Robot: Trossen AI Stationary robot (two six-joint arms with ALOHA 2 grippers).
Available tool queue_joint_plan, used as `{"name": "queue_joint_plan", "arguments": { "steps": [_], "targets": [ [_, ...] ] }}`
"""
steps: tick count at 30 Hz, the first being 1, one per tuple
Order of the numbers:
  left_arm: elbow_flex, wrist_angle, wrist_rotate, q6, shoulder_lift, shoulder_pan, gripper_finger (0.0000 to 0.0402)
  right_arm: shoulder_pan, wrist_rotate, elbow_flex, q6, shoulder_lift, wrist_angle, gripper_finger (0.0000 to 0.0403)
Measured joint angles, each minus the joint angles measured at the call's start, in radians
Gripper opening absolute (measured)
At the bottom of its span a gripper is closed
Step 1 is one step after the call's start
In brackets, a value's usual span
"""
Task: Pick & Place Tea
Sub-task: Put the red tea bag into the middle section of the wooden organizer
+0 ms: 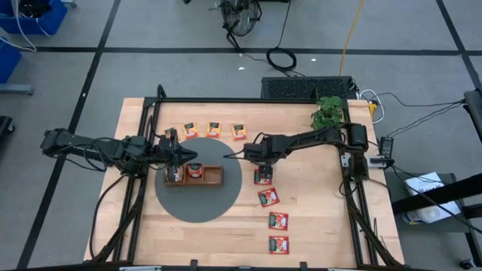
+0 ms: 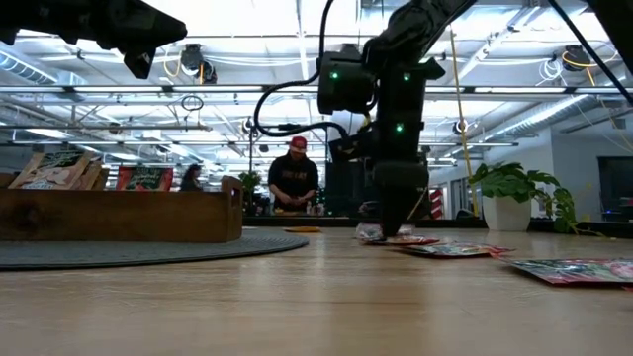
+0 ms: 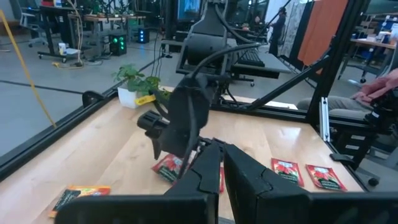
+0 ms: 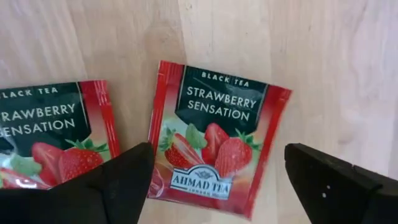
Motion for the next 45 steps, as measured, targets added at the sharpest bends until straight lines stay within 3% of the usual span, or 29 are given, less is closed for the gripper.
{"name": "queue_joint_plan", "arguments": {
  "steps": [7,16,21,31,34,38,45],
  "targets": [
    [0.0,0.0,0.0,0.0,0.0,0.0,0.0028,-0.044,-0.223,-0.013,0.047,0.002,0.018,0.0329],
    [0.0,0.0,0.0,0.0,0.0,0.0,0.0028,-0.062,-0.24,-0.112,0.045,-0.001,0.076,0.0271],
    [0.0,0.0,0.0,0.0,0.0,0.0,0.0028,-0.066,-0.244,-0.127,0.021,-0.003,0.075,0.0209],
    [0.0,0.0,0.0,0.0,0.0,0.0,0.0028,-0.065,-0.26,-0.128,-0.078,-0.001,0.083,0.0027],
    [0.0,0.0,0.0,0.0,0.0,0.0,0.0028,-0.065,-0.256,-0.128,-0.08,-0.002,0.114,0.0013],
    [0.0,0.0,0.0,0.0,0.0,0.0,0.0028,-0.052,-0.205,-0.128,-0.077,-0.02,0.14,0.0007],
    [0.0,0.0,0.0,0.0,0.0,0.0,0.0028,0.051,0.125,-0.143,-0.044,-0.131,0.209,0.0003]
  ]
}}
